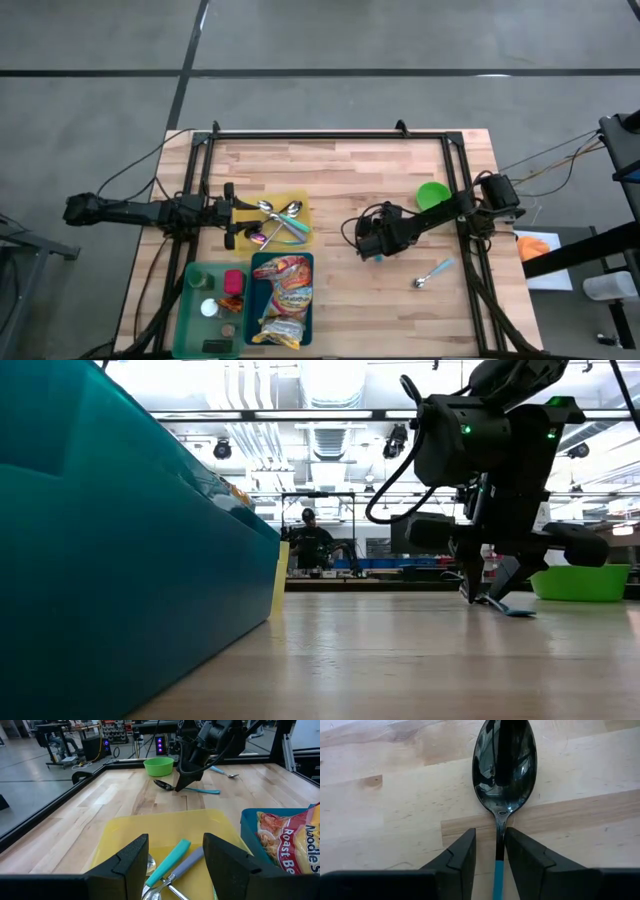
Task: Pick & Place Food Item
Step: Put the blue spoon into the yellow bin
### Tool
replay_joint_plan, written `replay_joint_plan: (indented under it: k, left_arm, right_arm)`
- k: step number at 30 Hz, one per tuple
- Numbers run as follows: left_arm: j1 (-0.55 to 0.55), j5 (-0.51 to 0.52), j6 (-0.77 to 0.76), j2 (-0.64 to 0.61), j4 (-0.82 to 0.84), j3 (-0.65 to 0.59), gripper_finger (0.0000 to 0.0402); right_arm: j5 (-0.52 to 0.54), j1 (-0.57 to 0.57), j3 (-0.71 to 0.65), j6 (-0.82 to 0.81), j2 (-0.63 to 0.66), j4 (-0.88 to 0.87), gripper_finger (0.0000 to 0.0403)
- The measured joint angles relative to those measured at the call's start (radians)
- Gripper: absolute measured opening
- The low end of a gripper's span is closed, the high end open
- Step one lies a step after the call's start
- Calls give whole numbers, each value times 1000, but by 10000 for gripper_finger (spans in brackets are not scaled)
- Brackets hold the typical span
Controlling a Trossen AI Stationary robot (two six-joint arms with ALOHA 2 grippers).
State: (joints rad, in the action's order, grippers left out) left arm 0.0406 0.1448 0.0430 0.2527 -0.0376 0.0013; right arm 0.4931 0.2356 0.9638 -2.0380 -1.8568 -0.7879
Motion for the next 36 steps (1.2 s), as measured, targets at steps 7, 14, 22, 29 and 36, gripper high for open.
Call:
replay_joint_plan:
  k: [7, 14, 22, 29, 36]
  left_arm:
    - [0, 0, 0, 0, 0, 0, 189]
    - [0, 0, 0, 0, 0, 0, 189]
    - [0, 0, 0, 0, 0, 0, 189]
    - [0, 0, 0, 0, 0, 0, 189]
    - [0, 0, 0, 0, 0, 0, 189]
  right_arm:
    - [-1, 1, 2, 0, 0, -19, 55]
    - [-1, 2, 2, 0, 0, -23, 28]
    - [0, 2, 2, 8, 0, -22, 27]
    - [1, 1, 2, 26, 12, -20, 27]
    - [12, 1, 0, 35, 25, -17, 27]
